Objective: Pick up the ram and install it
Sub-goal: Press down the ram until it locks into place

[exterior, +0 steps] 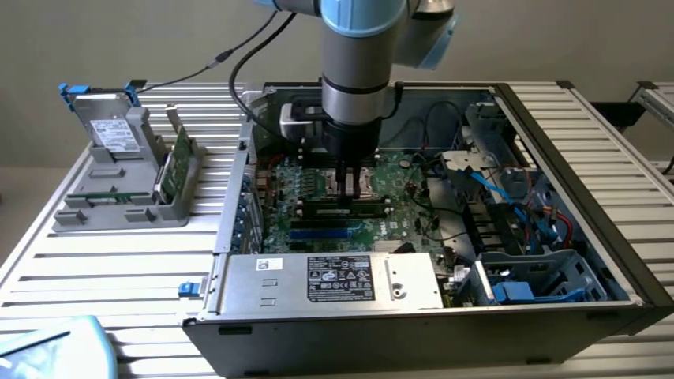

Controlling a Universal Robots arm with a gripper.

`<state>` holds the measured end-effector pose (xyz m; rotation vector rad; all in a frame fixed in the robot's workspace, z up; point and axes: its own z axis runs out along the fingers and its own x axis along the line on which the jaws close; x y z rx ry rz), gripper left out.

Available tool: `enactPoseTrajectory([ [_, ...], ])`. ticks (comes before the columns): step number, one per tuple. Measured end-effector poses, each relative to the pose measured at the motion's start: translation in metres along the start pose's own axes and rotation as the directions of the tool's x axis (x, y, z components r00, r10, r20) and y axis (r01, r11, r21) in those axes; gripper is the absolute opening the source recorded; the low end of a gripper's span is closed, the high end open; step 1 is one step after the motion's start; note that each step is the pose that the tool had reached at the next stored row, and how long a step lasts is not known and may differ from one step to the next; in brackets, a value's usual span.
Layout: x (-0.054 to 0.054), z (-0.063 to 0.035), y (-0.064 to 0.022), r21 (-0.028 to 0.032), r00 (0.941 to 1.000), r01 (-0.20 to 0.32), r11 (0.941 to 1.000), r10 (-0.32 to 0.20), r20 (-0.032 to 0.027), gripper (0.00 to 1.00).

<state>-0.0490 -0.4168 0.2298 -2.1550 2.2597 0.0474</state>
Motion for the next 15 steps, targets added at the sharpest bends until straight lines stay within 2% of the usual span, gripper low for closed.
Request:
enactPoseTrajectory([
  [15,0.0004,0.0038,0.0038,0.0118,1.0,0.0,0.9999,0.0,0.0001,0.11],
])
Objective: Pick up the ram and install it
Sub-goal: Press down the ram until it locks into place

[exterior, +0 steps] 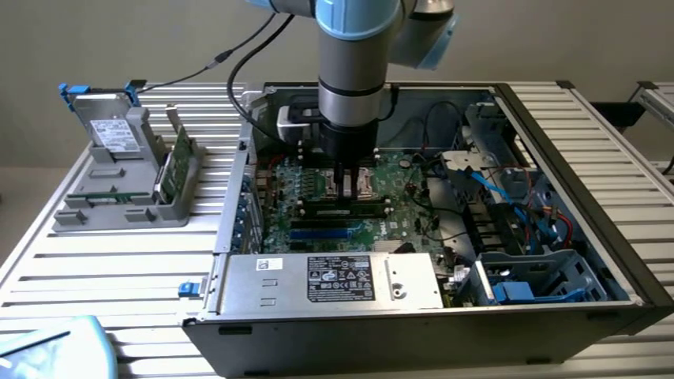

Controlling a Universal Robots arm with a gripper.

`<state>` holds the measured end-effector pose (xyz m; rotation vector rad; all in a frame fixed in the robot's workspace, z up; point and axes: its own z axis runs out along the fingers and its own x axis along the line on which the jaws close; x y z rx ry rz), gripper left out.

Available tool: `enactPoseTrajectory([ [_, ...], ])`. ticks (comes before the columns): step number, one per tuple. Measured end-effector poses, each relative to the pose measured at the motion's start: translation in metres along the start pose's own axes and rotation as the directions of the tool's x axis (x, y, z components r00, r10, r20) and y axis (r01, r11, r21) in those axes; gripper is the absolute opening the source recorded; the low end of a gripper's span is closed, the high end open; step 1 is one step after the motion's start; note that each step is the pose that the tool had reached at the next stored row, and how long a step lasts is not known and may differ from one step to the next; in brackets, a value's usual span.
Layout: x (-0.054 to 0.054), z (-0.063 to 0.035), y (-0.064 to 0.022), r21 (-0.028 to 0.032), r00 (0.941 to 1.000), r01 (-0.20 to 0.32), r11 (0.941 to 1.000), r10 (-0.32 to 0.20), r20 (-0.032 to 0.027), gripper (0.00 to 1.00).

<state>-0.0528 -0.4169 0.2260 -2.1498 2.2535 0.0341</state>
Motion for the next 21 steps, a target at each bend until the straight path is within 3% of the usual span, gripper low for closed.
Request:
enactPoseTrajectory([
  [6,0.0,-0.0025,0.0,0.0016,1.0,0.0,1.0,0.0,0.0024,0.11],
  [21,-0.001,-0.0346,-0.0005,0.0006,1.0,0.0,1.0,0.0,0.0011,0.11],
])
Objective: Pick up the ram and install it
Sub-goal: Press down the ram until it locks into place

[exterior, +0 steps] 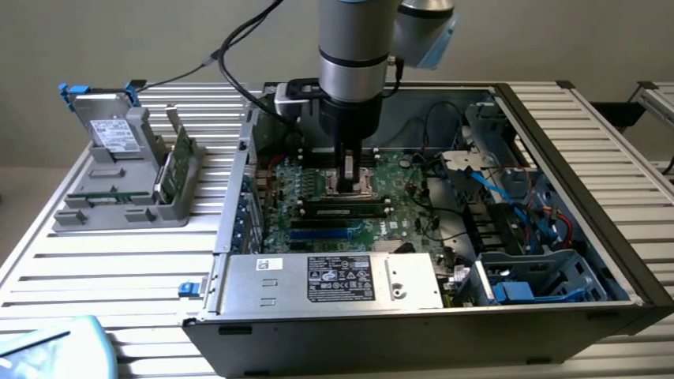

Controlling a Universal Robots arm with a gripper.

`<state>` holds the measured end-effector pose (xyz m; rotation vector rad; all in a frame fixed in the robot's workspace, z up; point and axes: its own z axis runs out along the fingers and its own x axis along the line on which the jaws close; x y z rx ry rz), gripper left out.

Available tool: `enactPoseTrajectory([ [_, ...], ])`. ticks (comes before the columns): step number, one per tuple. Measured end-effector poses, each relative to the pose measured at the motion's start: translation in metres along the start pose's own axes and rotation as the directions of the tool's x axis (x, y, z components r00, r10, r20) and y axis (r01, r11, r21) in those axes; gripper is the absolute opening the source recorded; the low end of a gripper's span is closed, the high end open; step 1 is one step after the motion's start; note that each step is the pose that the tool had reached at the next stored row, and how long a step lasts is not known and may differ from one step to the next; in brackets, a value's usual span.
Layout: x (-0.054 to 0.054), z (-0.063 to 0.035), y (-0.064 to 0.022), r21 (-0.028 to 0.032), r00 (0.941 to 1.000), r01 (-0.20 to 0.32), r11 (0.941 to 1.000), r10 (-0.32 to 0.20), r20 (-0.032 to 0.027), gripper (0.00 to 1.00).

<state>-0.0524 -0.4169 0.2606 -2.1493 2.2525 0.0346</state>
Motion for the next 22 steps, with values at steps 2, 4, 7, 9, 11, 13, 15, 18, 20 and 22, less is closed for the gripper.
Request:
enactPoseTrajectory([
  [2,-0.0002,-0.002,-0.0014,0.0,1.0,0.0,1.0,0.0,0.0002,0.11],
  [4,-0.0003,-0.003,-0.003,0.0,1.0,0.0,1.0,0.0,0.0003,0.11],
  [7,-0.0003,-0.0031,-0.0032,0.0001,1.0,0.0,1.0,0.0,0.0004,0.11],
  [9,-0.0002,-0.0032,-0.0032,0.0,1.0,0.0,1.0,0.0,0.0003,0.11],
  [11,-0.0003,-0.0032,-0.0032,0.0,1.0,0.0,1.0,0.0,0.0002,0.11],
  [13,-0.0002,-0.0032,-0.0032,0.0,1.0,0.0,1.0,0.0,0.0002,0.11],
  [15,-0.0002,-0.0032,-0.0032,0.0,1.0,0.0,1.0,0.0,0.0003,0.11],
  [18,-0.0002,-0.0032,-0.0032,0.0,1.0,0.0,1.0,0.0,0.0002,0.11],
  [20,-0.0002,-0.0032,-0.0032,0.0,1.0,0.0,1.0,0.0,0.0002,0.11],
  [22,-0.0002,-0.0032,-0.0031,0.0005,0.9999,-0.013,0.9999,0.013,0.0,0.11],
])
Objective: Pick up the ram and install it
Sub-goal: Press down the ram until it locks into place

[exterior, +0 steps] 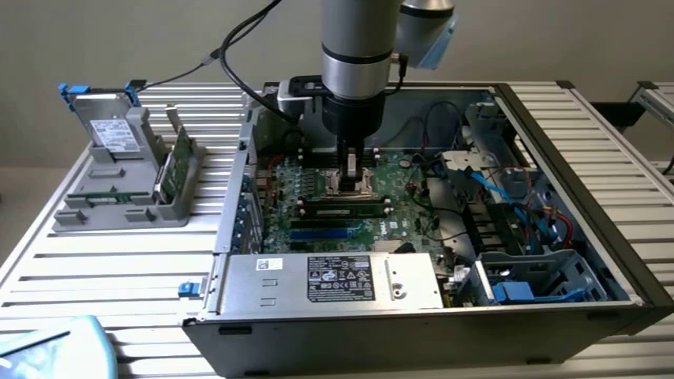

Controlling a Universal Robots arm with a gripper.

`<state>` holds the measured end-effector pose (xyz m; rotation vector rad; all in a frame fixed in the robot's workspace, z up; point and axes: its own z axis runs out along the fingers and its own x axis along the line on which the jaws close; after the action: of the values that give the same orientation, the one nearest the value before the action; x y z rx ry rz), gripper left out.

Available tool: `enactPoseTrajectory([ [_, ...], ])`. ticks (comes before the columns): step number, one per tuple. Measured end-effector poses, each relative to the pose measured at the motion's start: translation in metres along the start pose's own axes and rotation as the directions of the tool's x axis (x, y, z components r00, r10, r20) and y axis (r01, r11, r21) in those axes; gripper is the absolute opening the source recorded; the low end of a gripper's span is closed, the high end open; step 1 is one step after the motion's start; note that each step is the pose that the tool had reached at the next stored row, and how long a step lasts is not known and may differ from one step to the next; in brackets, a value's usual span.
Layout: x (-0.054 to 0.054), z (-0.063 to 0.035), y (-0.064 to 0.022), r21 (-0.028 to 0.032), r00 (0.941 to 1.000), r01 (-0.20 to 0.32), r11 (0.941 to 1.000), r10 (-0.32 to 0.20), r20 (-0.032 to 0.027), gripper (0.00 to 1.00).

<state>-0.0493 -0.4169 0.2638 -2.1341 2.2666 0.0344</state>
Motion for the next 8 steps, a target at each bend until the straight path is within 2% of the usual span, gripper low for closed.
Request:
enactPoseTrajectory([
  [4,0.0,0.0009,0.0001,0.0022,0.9981,-0.062,0.9981,0.062,0.0,0.11],
  [8,0.0001,0.0021,0.0001,0.0047,0.9914,-0.131,0.9914,0.131,0.0001,0.11],
])
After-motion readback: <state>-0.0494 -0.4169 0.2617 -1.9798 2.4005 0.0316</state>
